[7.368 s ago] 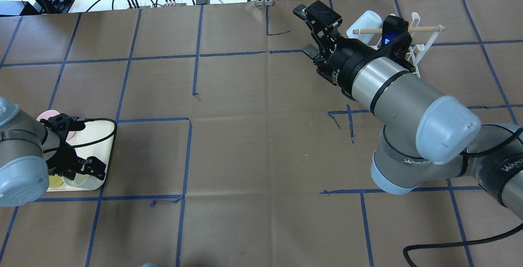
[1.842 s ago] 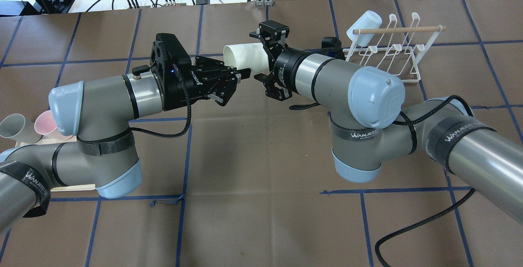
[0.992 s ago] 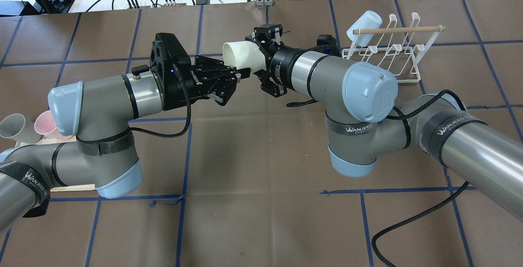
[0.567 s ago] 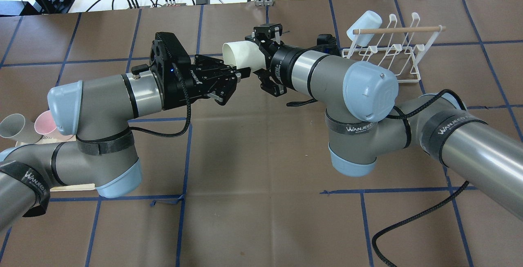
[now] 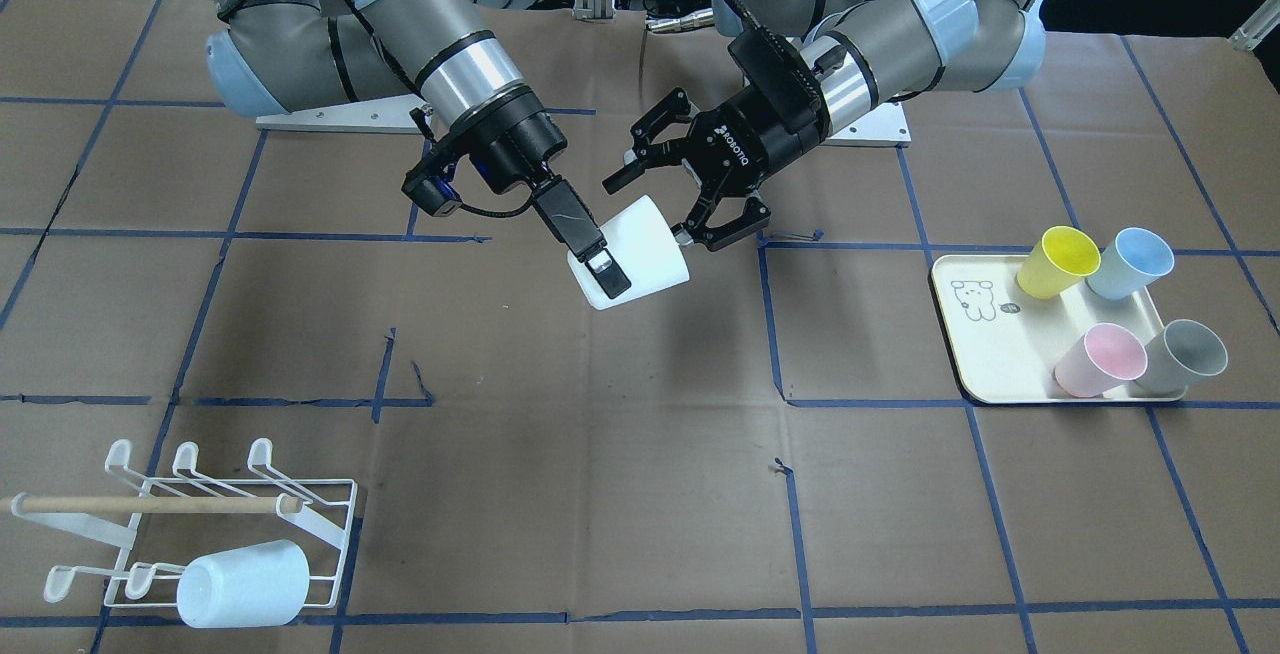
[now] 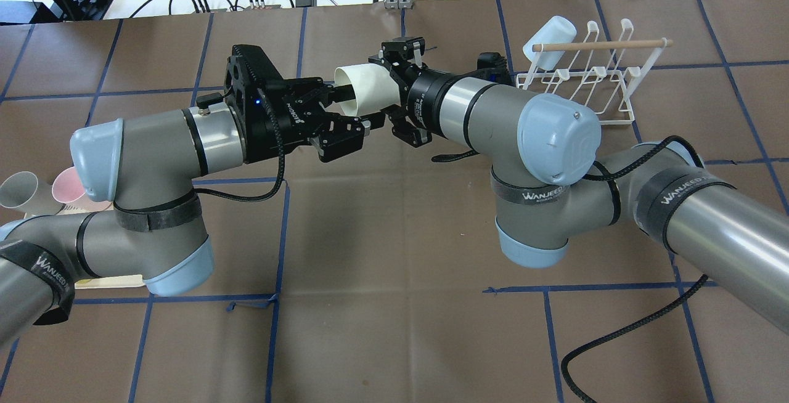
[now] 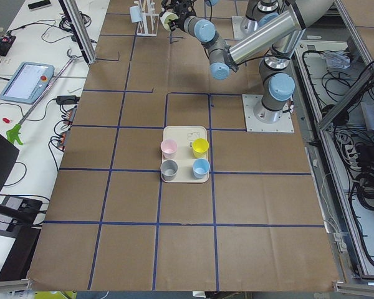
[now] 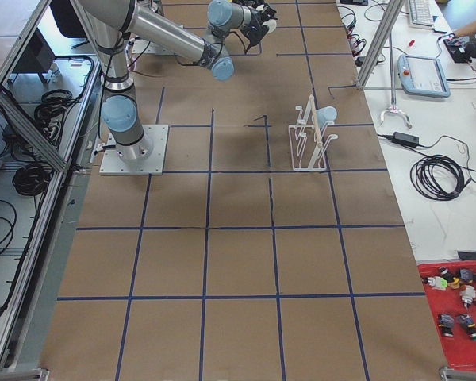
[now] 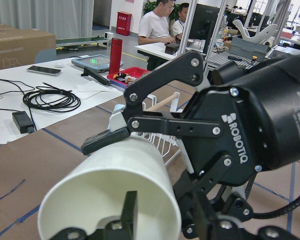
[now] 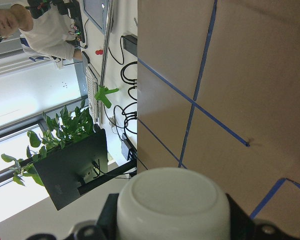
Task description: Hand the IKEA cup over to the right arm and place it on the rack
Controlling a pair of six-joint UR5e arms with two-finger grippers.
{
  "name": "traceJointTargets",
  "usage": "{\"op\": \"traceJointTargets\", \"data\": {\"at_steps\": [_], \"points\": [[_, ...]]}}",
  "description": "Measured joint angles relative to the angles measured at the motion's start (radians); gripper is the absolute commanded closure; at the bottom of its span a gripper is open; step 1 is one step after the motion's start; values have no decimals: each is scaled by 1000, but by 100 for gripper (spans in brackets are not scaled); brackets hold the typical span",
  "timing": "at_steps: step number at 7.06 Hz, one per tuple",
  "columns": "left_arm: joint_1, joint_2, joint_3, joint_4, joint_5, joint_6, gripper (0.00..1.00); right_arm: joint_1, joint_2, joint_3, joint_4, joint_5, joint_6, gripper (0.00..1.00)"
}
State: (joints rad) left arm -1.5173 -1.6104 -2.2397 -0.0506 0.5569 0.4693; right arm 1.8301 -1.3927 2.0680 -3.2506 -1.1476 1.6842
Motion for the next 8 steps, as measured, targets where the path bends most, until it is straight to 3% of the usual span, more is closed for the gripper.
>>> {"op": "traceJointTargets", "data": {"at_steps": [3,5,6,8], "points": [[90,94,-25,-46,9,-20,1,0,1,-2,-1,0,-2,70],[201,173,-49,-164,14,-18,1,-16,8,-13,-7,-5,-24,82],[226,190,-36,-246,56,-14,1,-44,15,-31,-8,-5,-75,88],[229,183,70,-480,298,-12,1,-119,41,-66,-11,-5,-273,89]]}}
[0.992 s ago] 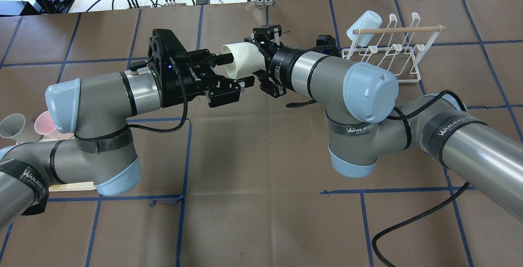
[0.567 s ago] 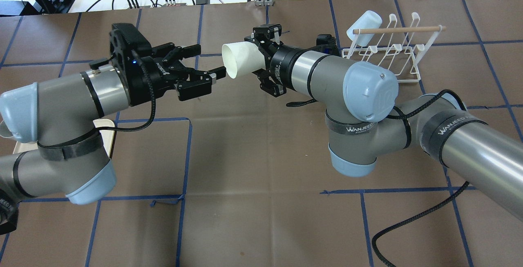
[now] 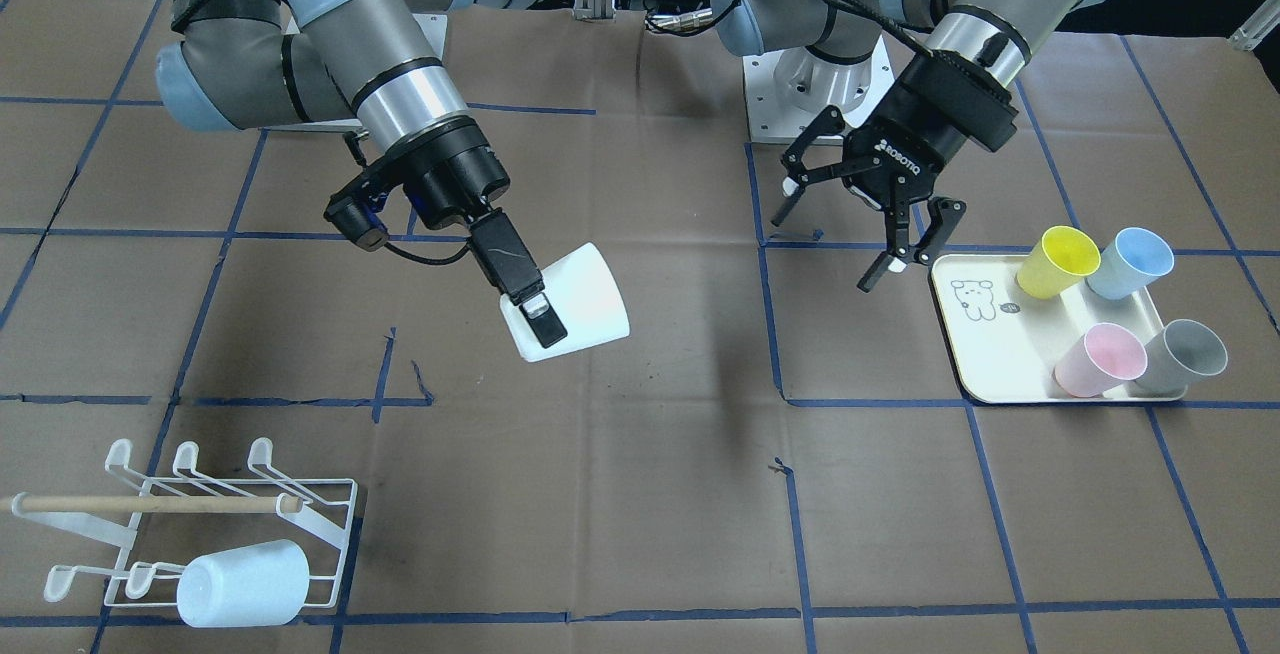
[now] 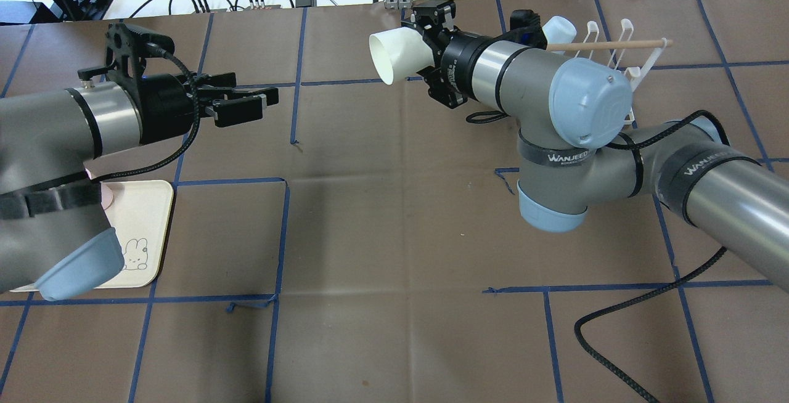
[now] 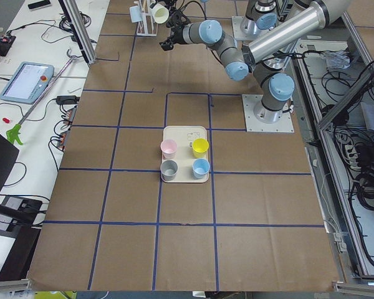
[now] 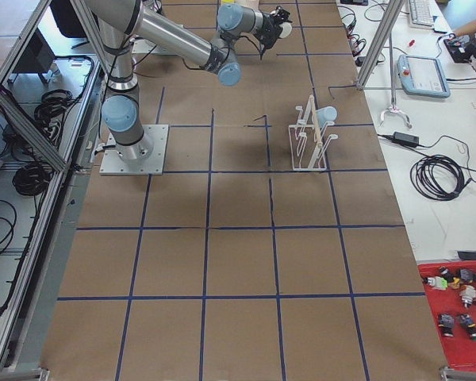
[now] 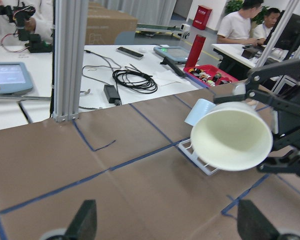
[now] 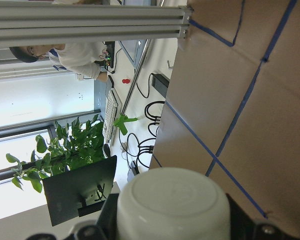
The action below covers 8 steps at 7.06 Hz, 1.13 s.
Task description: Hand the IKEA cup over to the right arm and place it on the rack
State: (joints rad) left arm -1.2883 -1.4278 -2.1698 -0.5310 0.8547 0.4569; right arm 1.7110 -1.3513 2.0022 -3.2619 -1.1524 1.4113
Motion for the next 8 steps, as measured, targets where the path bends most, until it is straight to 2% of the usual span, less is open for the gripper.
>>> {"op": "traceJointTargets", "data": {"at_steps": [3,5,7,8], "points": [[-34,-34,247,-509,350,0,1,-112,60,-58,-11,-3,-363,88],[-95,-103,432,-761,583,-63,1,-200,93,-91,-21,-7,-643,89],[-191,-149,577,-938,717,-222,1,-263,111,-136,-28,-71,-963,89],[-229,-148,598,-981,746,-319,1,-292,121,-160,-31,-104,-1102,89]]}}
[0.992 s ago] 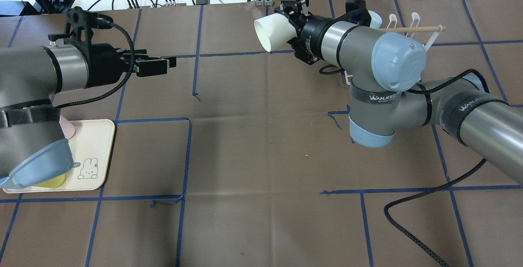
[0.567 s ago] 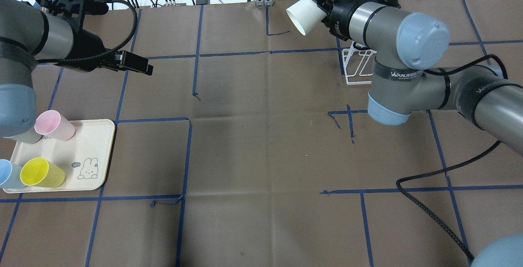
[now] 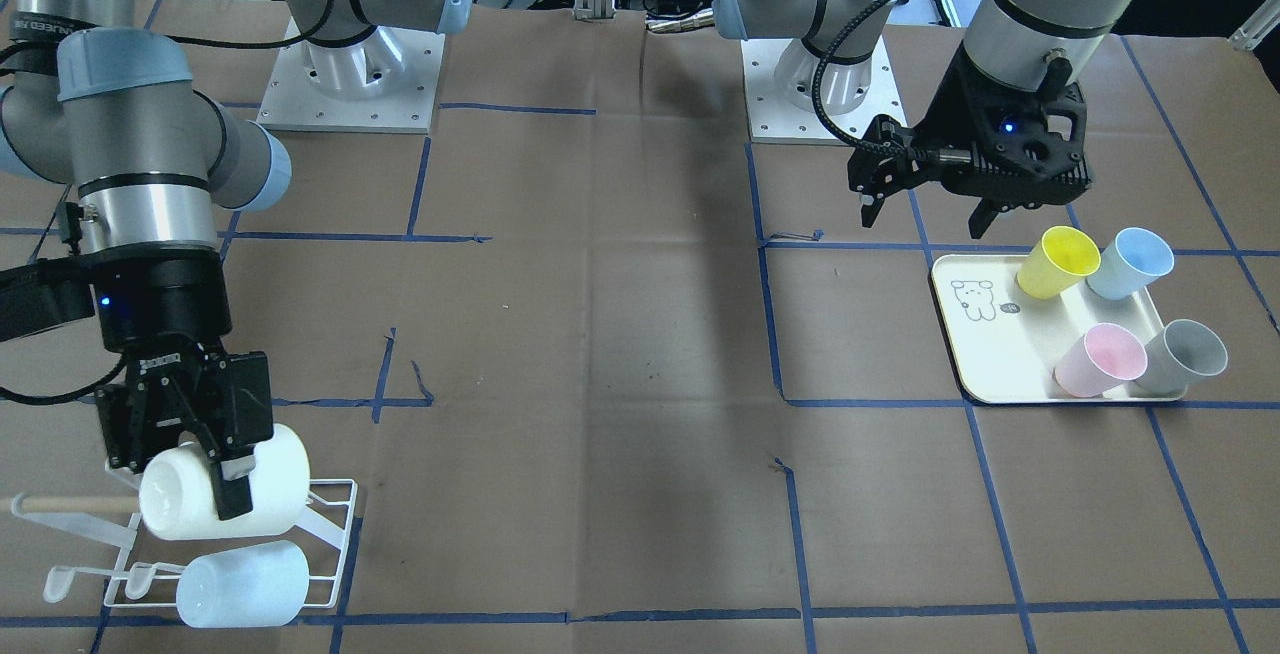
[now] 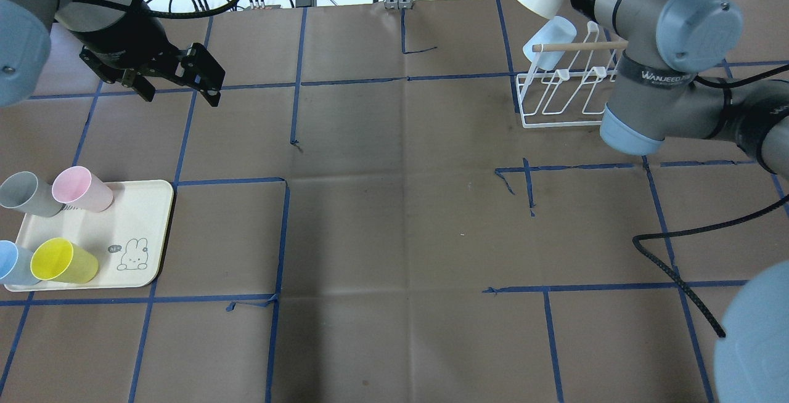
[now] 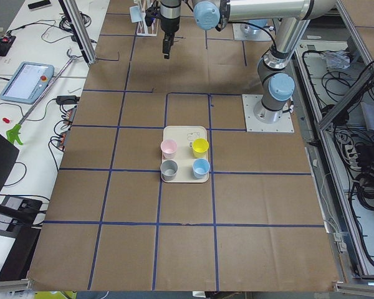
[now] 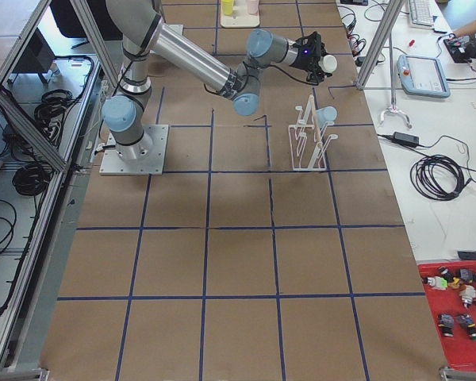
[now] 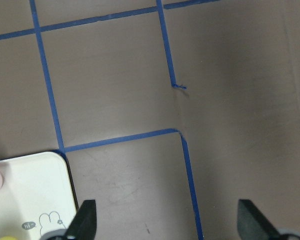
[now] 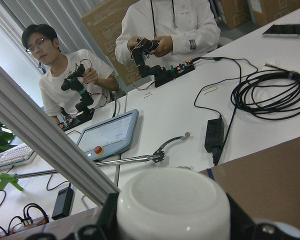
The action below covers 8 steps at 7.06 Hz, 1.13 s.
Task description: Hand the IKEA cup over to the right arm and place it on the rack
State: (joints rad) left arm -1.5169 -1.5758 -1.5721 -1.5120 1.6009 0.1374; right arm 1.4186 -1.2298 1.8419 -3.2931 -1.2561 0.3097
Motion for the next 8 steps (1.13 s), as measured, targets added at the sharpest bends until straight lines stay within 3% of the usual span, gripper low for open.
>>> {"op": "traceJointTargets", "data": {"at_steps": [4,8], "points": [[-31,39,-71,-9,14,-131,1,-117,173,-192,-74,-14,-367,88],[-19,35,-65,-1,2,-131,1,-209,260,-176,-155,39,-450,88]]}}
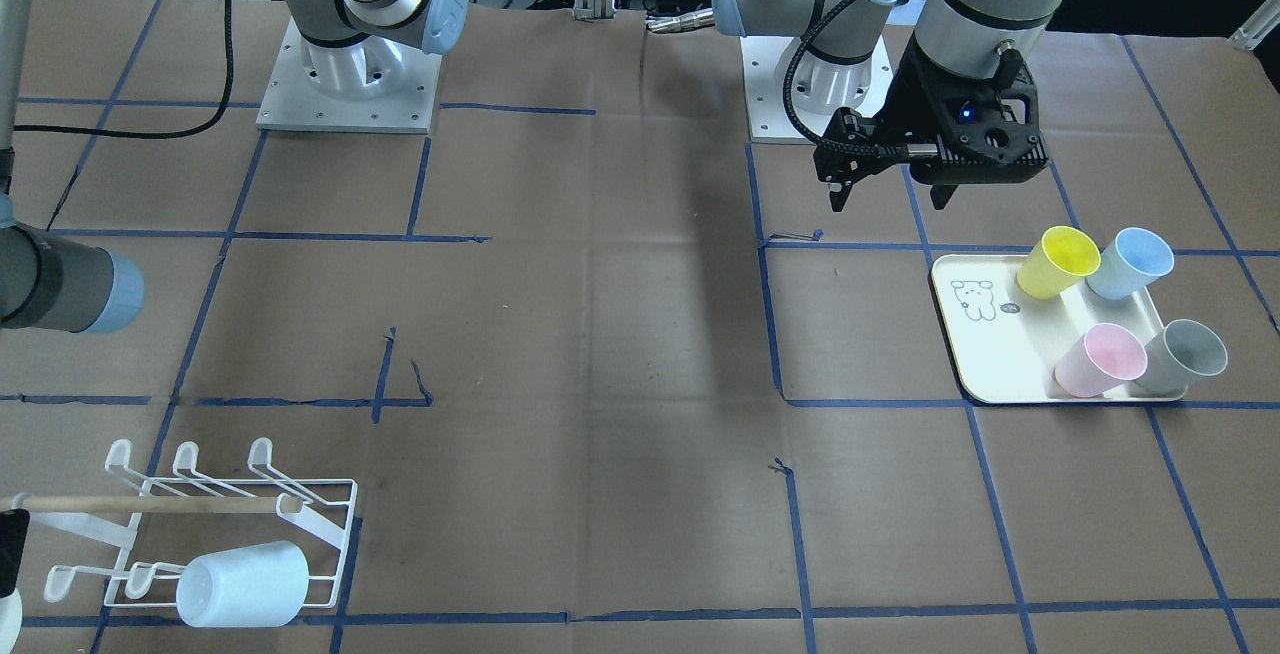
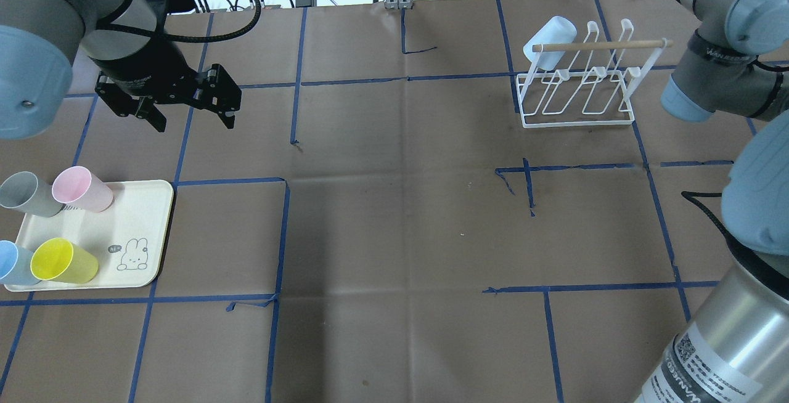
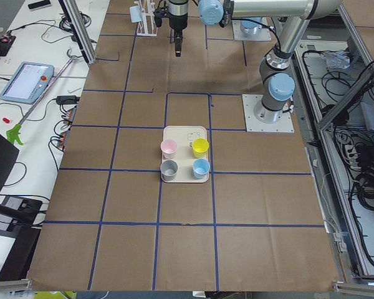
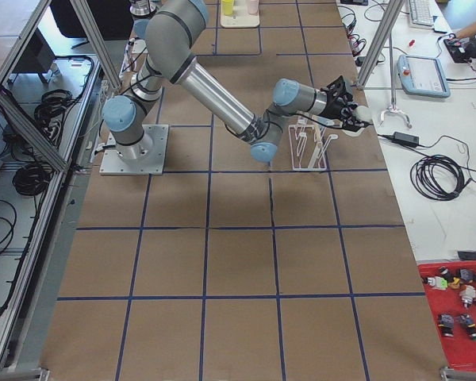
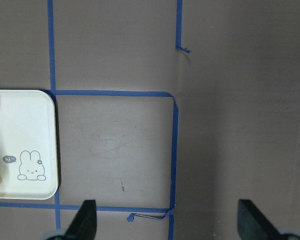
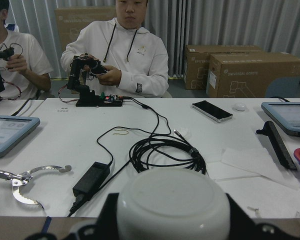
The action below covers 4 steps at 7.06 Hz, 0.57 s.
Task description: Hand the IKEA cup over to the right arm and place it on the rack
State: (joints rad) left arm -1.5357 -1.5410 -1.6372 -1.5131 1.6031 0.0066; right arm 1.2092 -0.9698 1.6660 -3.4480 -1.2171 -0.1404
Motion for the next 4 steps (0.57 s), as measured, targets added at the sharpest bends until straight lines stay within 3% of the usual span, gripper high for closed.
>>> {"op": "traceJointTargets", "data": {"at_steps": [4], "points": [[-8,-13,14,2,-12,-45,1,0,2,103,-61,-9,-3,88]]}}
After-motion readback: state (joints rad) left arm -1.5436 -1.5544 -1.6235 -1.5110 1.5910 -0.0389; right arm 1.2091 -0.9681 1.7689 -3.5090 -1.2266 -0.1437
